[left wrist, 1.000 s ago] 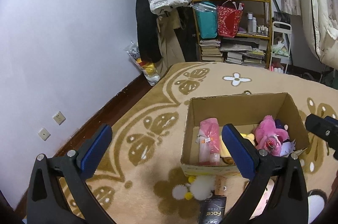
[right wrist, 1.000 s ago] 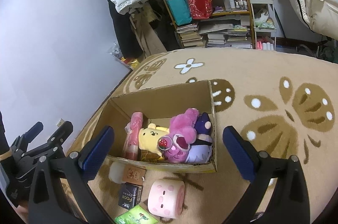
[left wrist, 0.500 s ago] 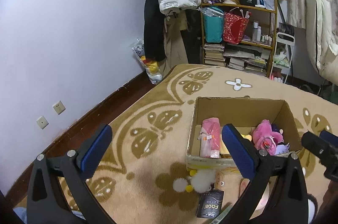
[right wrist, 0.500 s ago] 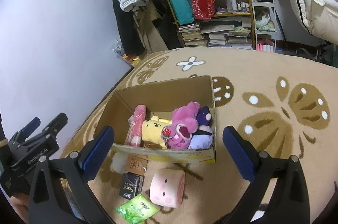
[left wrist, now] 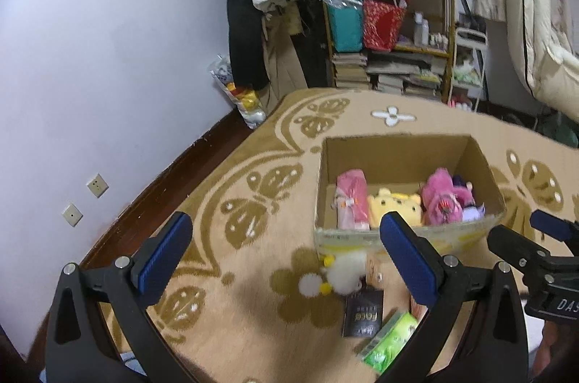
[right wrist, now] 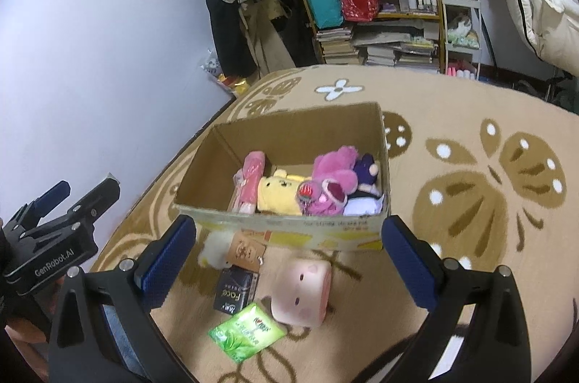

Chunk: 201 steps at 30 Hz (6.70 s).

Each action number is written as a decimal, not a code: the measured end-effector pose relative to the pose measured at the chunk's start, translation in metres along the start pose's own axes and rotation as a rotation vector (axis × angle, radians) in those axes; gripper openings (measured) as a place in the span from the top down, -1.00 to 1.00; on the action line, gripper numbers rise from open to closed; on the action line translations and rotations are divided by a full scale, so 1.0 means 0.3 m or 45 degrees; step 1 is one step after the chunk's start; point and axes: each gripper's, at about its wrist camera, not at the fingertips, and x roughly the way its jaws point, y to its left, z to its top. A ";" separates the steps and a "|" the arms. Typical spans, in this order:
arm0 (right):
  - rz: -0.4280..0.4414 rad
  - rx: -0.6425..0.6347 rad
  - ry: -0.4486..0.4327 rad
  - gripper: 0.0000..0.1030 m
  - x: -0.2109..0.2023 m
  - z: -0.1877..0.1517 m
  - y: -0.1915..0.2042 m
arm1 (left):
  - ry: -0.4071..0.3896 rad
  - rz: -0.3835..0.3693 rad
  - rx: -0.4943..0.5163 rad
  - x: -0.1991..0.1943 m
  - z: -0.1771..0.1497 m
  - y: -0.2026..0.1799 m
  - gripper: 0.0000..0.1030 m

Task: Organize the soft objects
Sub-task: 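Move both tools back toward the remaining items beside the box, then grasp the pink swirl roll with the right tool while the left tool grasps the green tissue pack, then carry the swirl roll and green tissue pack up over the box, then open both tools to drop the swirl roll and green pack into the box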

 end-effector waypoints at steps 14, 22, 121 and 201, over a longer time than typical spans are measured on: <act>-0.010 0.078 0.126 -1.00 0.041 -0.046 -0.066 | 0.177 -0.085 0.133 0.020 -0.082 -0.072 -0.99; 0.007 0.130 0.235 -1.00 0.106 -0.075 -0.090 | 0.312 -0.154 0.175 0.087 -0.127 -0.124 -0.99; -0.006 0.007 0.257 0.50 0.130 -0.057 -0.011 | 0.253 -0.160 0.016 0.127 -0.095 -0.078 0.28; 0.040 -0.020 -0.065 0.04 0.185 0.102 -0.007 | 0.106 -0.117 -0.071 0.342 0.044 -0.087 -0.57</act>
